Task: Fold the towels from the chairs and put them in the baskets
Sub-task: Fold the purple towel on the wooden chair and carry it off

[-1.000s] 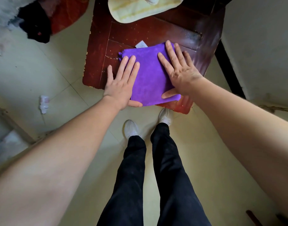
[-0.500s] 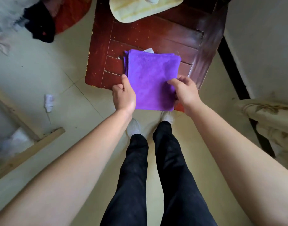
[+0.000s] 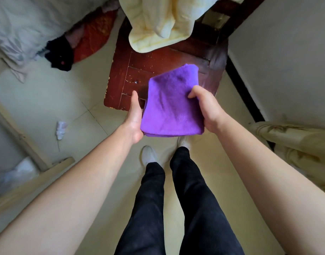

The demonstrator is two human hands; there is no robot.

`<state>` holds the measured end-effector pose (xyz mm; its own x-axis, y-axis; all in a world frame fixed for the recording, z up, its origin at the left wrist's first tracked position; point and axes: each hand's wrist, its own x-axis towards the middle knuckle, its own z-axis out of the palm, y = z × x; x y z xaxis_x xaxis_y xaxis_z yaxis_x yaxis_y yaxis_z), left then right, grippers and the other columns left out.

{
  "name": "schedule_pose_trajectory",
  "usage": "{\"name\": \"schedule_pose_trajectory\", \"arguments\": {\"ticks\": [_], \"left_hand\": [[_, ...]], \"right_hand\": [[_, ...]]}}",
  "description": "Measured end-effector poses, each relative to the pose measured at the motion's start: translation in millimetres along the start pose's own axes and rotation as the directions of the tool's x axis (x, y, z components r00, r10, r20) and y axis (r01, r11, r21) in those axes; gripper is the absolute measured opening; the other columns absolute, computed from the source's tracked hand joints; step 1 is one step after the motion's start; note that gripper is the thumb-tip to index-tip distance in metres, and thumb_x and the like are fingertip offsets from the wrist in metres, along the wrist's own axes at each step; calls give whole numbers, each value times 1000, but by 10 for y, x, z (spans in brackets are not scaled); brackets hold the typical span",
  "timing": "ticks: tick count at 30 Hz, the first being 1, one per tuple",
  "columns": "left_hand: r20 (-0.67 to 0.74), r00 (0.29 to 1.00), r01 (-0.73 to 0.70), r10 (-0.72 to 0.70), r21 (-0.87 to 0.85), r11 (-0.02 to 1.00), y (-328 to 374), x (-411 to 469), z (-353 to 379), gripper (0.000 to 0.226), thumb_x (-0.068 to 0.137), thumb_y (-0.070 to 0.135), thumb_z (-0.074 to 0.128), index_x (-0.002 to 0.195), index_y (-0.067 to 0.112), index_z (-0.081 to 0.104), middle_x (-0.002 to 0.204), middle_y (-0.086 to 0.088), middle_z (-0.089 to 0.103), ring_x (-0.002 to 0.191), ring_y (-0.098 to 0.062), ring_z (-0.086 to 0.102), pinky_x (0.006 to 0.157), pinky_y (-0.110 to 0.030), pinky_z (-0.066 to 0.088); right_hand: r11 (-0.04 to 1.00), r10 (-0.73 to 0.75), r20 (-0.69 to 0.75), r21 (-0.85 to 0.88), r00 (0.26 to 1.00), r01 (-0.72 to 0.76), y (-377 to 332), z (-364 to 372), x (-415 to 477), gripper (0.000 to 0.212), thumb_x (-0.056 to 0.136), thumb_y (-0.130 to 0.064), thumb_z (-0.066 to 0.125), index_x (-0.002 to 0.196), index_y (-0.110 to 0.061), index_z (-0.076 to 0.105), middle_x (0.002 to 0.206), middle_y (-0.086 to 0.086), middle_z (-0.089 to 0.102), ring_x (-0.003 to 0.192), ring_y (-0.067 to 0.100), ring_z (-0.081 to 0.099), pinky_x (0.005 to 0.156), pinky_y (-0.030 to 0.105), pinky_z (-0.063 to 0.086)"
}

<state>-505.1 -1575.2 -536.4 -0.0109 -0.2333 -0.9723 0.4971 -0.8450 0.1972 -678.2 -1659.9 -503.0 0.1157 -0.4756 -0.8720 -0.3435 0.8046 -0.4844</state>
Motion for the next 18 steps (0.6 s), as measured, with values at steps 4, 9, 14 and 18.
{"name": "schedule_pose_trajectory", "arguments": {"ticks": [4,9,14,18], "left_hand": [[-5,989,-148,149,-174,974,180,-717,126,93,82,86,17,121,17,66,116,-9,72,107,-26,68,95,-42,52],[-24,882,-469,471,-145,871,522,-1920,206,80,77,83,45,125,22,66,124,-2,69,116,-20,65,105,-44,47],[-154,664,-747,732,-93,658,704,-3158,128,24,88,25,72,106,9,72,110,-12,73,96,-22,68,98,-46,50],[-420,463,-879,780,-104,466,607,-4073,-287,14,91,19,68,102,13,72,107,-9,74,97,-23,69,91,-41,53]], "right_hand": [[995,-99,-23,9,995,100,-408,-94,-658,23,56,-44,61,64,-26,50,81,1,43,79,23,38,75,42,25],[953,-304,-38,-25,952,303,-1064,-121,-1669,14,65,-40,58,68,-27,53,72,-12,48,77,16,41,71,34,28],[862,-505,68,-14,861,507,-1684,84,-2505,8,75,-35,56,72,-28,54,73,-17,50,82,14,42,74,34,28],[767,-619,308,39,723,640,-2103,702,-3078,17,74,-34,58,89,-28,63,90,-9,61,88,15,51,81,39,35]]}}
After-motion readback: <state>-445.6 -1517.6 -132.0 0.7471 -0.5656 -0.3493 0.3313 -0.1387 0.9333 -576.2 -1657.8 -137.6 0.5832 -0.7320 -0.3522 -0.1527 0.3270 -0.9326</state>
